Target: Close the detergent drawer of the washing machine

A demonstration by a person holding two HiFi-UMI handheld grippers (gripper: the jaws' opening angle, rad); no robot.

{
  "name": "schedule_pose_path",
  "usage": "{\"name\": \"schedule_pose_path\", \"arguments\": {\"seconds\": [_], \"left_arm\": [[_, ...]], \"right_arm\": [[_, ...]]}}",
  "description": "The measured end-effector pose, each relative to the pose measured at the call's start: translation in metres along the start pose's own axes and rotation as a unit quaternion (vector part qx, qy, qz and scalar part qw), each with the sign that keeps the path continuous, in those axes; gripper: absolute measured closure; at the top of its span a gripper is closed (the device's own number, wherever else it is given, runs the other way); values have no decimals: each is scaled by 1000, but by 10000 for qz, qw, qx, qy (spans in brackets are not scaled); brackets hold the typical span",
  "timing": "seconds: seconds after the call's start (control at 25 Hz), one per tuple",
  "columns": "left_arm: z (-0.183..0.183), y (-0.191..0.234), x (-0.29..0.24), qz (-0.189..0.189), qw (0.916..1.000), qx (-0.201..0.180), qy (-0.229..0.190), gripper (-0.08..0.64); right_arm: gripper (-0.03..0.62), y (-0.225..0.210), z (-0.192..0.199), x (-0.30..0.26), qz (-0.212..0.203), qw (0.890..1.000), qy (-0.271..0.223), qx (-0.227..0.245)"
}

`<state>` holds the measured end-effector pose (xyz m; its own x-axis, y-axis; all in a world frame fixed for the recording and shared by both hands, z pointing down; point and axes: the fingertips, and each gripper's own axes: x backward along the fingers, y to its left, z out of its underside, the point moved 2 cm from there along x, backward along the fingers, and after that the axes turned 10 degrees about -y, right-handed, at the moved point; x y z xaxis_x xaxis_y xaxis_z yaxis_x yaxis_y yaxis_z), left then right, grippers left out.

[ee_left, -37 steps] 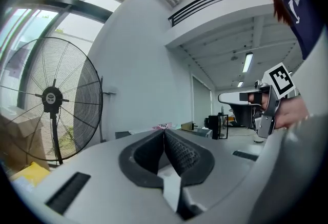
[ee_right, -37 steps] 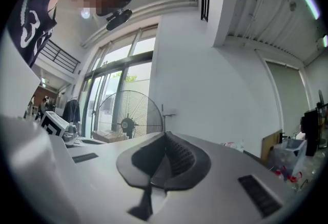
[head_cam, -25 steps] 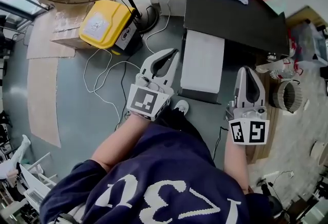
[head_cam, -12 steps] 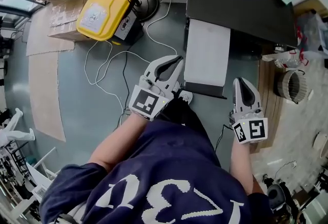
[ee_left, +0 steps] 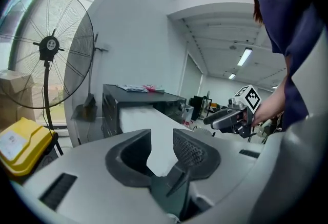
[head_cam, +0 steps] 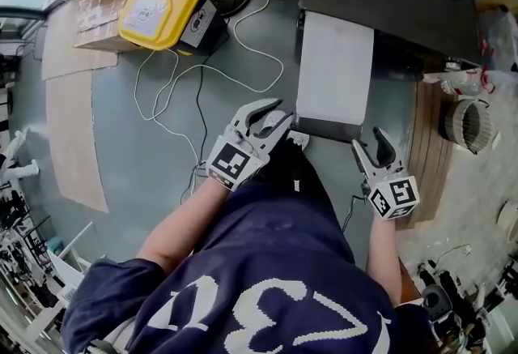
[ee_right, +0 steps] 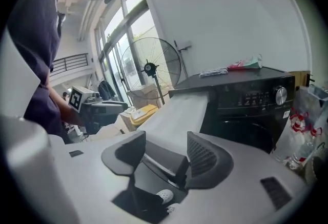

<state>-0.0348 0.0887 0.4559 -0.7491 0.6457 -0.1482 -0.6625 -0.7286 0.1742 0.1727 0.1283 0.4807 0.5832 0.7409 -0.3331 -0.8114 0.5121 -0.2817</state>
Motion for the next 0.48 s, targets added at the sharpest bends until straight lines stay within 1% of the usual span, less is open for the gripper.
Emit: {"name": "schedule_pose_path", "arguments": {"seconds": [0.16, 0.32, 0.4, 0.44, 0.48], "left_arm": [[24, -17, 6, 360, 9982, 211, 424, 404], [47, -30, 5, 580, 9958, 271, 662, 388], [54, -35, 5, 659, 9946, 291, 747, 385], [56, -37, 5, 702, 9942, 298, 761, 385], [56, -39, 4, 737, 9939, 298, 762, 383]], "right_arm": [[293, 6, 20, 5, -159, 9997, 159, 93], [295, 1, 40, 9, -21, 9991, 403, 164], [309, -2, 46, 10, 82, 9988, 460, 150], [331, -3, 47, 10, 122, 9988, 456, 136], [378, -4, 47, 10, 143, 9988, 444, 127]]}}
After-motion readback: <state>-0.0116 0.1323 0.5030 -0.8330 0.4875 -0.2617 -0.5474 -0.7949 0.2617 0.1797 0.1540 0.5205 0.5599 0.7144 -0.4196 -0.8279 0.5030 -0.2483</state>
